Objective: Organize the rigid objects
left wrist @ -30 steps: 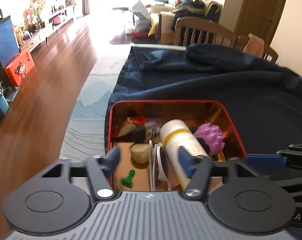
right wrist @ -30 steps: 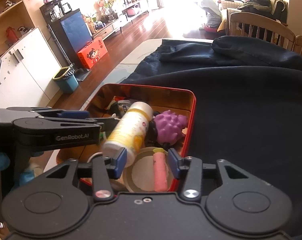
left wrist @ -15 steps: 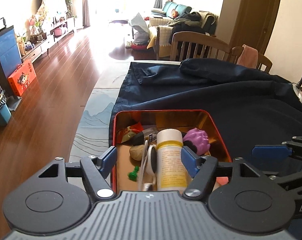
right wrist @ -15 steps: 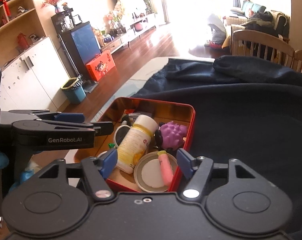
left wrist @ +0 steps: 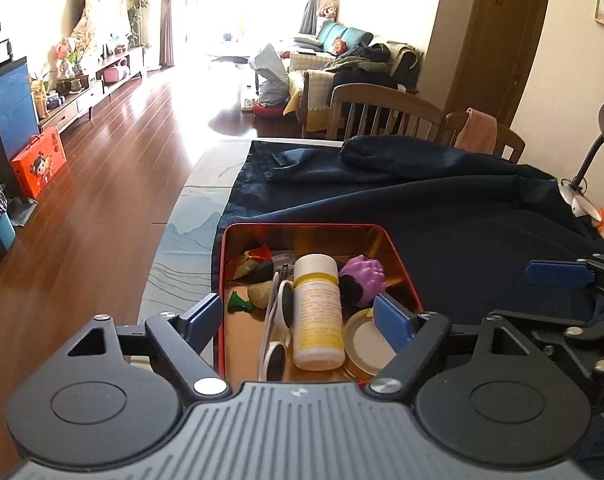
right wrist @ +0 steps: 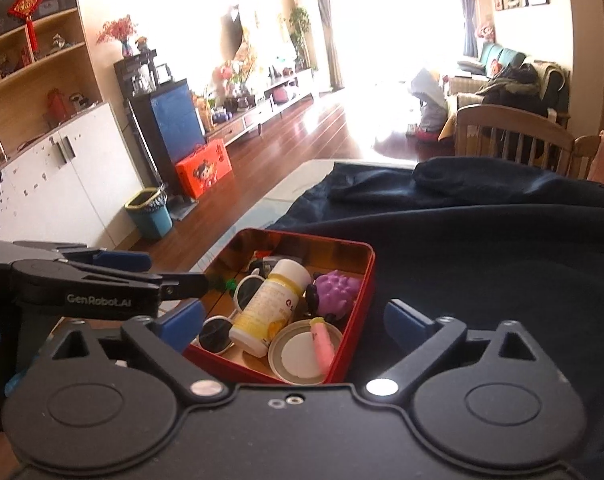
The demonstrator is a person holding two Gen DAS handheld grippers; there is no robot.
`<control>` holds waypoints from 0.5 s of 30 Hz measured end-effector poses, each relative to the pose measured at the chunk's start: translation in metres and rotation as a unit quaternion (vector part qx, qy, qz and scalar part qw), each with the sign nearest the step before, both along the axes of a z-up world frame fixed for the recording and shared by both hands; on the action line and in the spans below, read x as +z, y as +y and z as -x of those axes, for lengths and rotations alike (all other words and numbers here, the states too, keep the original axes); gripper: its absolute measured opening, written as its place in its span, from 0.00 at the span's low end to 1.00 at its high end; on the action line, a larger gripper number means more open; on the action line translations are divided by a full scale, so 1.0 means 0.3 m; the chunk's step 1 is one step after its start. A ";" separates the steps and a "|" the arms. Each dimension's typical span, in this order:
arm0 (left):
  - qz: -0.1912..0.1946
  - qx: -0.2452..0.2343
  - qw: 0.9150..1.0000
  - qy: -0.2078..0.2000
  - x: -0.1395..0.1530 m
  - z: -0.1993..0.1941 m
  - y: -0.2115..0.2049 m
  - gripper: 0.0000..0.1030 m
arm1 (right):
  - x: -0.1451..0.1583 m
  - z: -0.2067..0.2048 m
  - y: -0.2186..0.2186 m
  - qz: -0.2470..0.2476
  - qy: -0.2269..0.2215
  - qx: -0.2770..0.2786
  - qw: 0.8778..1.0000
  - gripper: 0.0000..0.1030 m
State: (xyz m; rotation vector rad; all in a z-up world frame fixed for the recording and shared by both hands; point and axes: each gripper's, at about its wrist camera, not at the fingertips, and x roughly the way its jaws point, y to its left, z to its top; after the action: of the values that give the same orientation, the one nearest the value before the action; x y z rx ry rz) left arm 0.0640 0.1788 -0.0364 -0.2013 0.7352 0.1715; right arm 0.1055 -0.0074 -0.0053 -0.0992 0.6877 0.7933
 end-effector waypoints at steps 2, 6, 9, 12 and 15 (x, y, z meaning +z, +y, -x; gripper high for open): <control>0.002 0.003 1.000 -0.006 0.004 0.019 -0.002 0.84 | 0.003 0.020 -0.015 -0.005 -0.013 0.001 1.000 1.00; 0.007 0.007 1.000 -0.009 0.012 0.052 -0.009 0.87 | 0.003 0.049 -0.041 -0.008 -0.023 -0.007 1.000 1.00; 0.011 0.009 1.000 -0.018 0.017 0.079 -0.010 1.00 | 0.002 0.063 -0.067 -0.020 -0.020 -0.019 0.999 1.00; 0.009 0.009 0.999 -0.030 0.025 0.100 -0.016 1.00 | 0.002 0.078 -0.082 -0.025 -0.025 -0.029 0.999 1.00; 0.009 0.008 0.999 -0.035 0.037 0.114 -0.023 1.00 | 0.003 0.100 -0.087 -0.026 -0.038 -0.036 0.998 1.00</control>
State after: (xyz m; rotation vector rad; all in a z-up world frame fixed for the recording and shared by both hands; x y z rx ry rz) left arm 0.0298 0.1718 -0.0254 -0.2288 0.6666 0.1725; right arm 0.0757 -0.0336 -0.0043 -0.0570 0.5948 0.7349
